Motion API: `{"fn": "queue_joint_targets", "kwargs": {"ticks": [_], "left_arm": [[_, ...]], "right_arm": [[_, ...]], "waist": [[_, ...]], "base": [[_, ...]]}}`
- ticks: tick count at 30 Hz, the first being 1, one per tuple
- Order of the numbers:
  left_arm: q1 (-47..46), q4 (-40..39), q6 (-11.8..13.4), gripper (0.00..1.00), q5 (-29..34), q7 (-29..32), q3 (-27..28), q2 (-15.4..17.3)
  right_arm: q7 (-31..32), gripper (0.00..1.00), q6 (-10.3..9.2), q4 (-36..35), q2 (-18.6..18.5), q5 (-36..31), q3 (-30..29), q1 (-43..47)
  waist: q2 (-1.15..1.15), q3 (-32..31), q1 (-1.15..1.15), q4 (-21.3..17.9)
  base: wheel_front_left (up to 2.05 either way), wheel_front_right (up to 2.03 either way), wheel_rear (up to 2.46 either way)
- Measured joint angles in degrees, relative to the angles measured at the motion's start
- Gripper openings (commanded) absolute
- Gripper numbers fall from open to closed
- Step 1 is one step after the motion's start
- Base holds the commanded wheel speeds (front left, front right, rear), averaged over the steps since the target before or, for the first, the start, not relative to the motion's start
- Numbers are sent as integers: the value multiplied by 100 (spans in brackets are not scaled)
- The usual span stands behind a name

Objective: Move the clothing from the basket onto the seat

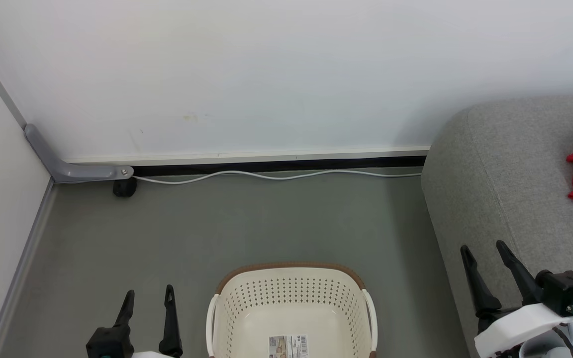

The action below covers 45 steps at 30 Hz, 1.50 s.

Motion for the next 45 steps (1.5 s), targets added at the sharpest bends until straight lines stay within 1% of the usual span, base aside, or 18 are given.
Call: {"fn": "queue_joint_targets", "kwargs": {"ticks": [5,8,9,16,38,45], "left_arm": [[0,4,-10,100,-7,0,-29,1],[0,29,-67,100,-145,0,-85,0],[1,42,-81,0,-176,0,-91,-2],[156,433,-81,0,-265,55,-92,-51],[126,364,-335,0,-1558,406,114,-52],[81,331,-434,0,-2065,553,197,-52]], "right_arm": [[0,100,0,7,0,0,-4,-2],[0,100,0,5,0,0,-8,-2],[-1,0,0,16,5,1,-7,1],[32,0,0,365,238,69,45,352],[383,0,0,222,349,1290,-268,350],[513,0,0,179,399,1731,-405,347]], "waist": [[0,11,0,-11],[0,11,0,-12],[0,13,0,-12],[0,13,0,-12],[0,18,1,-14],[0,19,1,-14]], "base": [[0,0,0],[0,0,0],[0,0,0],[0,0,0],[0,0,0],[0,0,0]]}}
